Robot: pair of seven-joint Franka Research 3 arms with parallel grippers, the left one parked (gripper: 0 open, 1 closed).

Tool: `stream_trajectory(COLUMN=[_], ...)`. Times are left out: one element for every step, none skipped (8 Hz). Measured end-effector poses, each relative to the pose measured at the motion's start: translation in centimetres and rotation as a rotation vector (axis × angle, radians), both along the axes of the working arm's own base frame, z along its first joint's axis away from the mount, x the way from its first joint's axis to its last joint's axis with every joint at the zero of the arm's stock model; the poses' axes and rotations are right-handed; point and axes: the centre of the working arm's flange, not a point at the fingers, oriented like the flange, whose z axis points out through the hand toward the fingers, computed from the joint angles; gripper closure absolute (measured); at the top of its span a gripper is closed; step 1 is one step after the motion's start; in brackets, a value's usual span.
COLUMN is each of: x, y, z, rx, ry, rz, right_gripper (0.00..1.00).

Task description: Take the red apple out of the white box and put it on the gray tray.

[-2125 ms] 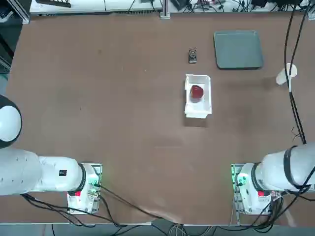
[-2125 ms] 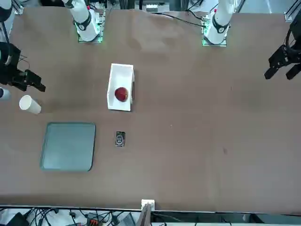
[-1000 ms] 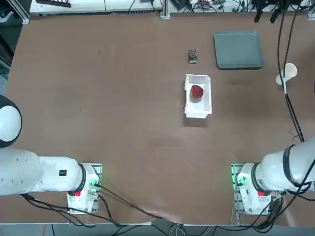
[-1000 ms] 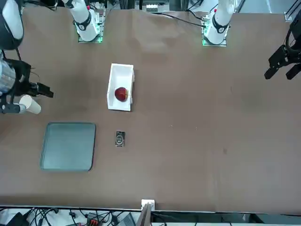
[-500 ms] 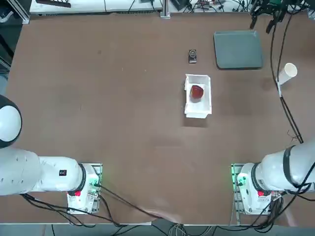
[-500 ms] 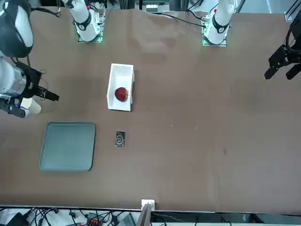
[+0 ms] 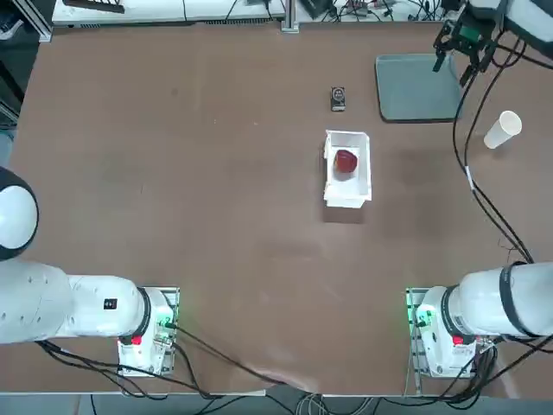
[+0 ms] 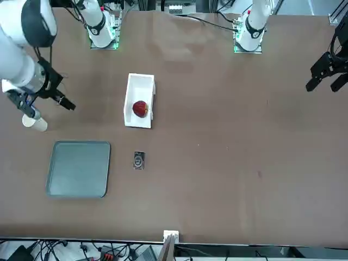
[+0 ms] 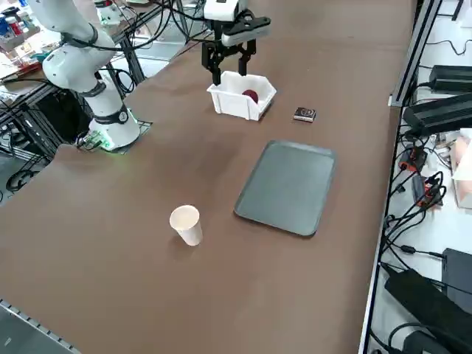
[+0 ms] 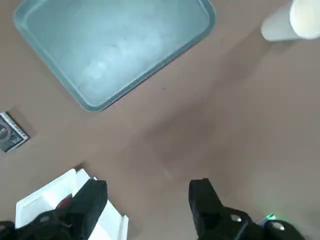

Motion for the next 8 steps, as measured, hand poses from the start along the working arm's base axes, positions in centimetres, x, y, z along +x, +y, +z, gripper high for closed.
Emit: stream_trajectory(x=[-0.7, -1.2, -1.6, -2.1, -2.5, -2.9, -3.1, -3.1], y=[1.6, 3.7, 6.1, 8.1, 9.8, 11.1, 12.2, 12.7], z=[-0.1, -0.1, -0.3, -0.5, -0.8, -1.2, -1.4, -1.7], rx=[-0.012, -0.027, -0.04, -0.051, -0.057, -0.061, -0.064, -0.069], ry=[-0.003, -0.008, -0.013, -0.018, -0.026, -0.038, -0.05, -0.056], rz=[-0.067, -0.153, -0.232, -0.299, -0.358, -0.419, -0.498, -0.582], right_gripper=[0.0, 0.0, 0.0, 0.0, 0.0, 0.0, 0.0, 0.0])
